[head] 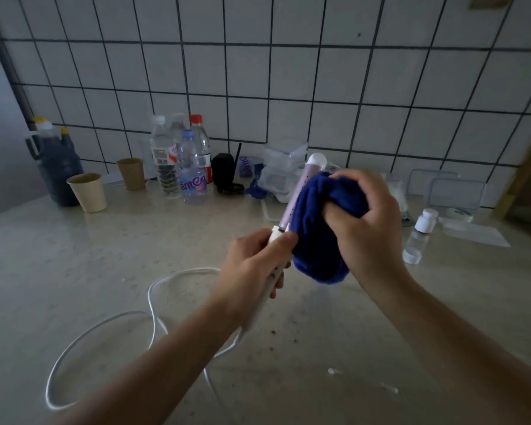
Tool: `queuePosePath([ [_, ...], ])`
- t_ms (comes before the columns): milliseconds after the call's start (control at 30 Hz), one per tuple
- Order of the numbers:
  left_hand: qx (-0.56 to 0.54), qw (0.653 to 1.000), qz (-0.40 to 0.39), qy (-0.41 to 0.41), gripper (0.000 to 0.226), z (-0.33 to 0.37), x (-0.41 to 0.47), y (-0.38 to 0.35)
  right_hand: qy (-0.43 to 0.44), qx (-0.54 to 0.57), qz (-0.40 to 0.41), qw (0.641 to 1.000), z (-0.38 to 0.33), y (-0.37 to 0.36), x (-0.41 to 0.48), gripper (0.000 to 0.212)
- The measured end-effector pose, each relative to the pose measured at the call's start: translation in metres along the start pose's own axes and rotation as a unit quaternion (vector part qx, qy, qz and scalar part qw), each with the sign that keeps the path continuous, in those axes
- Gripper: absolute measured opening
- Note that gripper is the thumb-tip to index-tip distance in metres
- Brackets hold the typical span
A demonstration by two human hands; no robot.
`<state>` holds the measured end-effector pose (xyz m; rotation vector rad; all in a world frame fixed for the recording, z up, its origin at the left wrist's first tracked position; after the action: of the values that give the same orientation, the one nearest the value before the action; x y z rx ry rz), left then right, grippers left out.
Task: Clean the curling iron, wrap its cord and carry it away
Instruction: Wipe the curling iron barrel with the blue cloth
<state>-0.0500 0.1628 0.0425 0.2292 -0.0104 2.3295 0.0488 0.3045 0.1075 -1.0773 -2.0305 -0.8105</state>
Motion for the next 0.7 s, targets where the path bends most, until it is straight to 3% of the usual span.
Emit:
queuePosePath([
  [67,0.021,1.0,0.01,-0.003,0.046,0.002,-0.001,-0.001,0.017,-0.004,0.008,1.0,-0.001,0.001,-0.001,0.032],
  [233,0.128,0.99,0.054,-0.016,0.026,0.004,0.002,0.006,0.039,0.031,-0.076,0.996,0.001,-0.015,-0.009,0.037],
  [400,0.201,0.977,0.064,-0.037,0.026,0.005,0.001,-0.001,-0.018,-0.01,0.063,0.998,0.023,0.022,0.015,0.035],
  [467,0.201,0.977,0.057,-0.048,0.024,0.003,-0.002,-0.004,-0.011,-0.024,0.079,0.997,0.024,0.026,0.015,0.035],
  [533,0.185,0.98,0.054,-0.053,0.021,0.003,-0.003,-0.002,0.009,-0.016,0.046,0.999,0.018,0.016,0.007,0.036],
  [633,0.172,0.981,0.072,-0.053,0.021,0.005,0.0,0.007,0.033,0.018,-0.072,0.997,0.007,-0.016,-0.015,0.035],
  [700,0.162,0.983,0.075,-0.047,0.029,0.005,0.002,0.012,0.037,0.019,-0.077,0.996,0.005,-0.02,-0.016,0.034],
])
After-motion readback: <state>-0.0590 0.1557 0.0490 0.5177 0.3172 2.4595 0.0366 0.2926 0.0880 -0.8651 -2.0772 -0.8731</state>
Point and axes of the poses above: each hand's wrist, its own x-axis towards the middle knuckle, its own y-axis out of the back of the hand, z = x × y, the point moved 5 cm from there along x, towards the middle knuckle, and after that the axes turned 6 degrees about y, right-handed, at the moved point
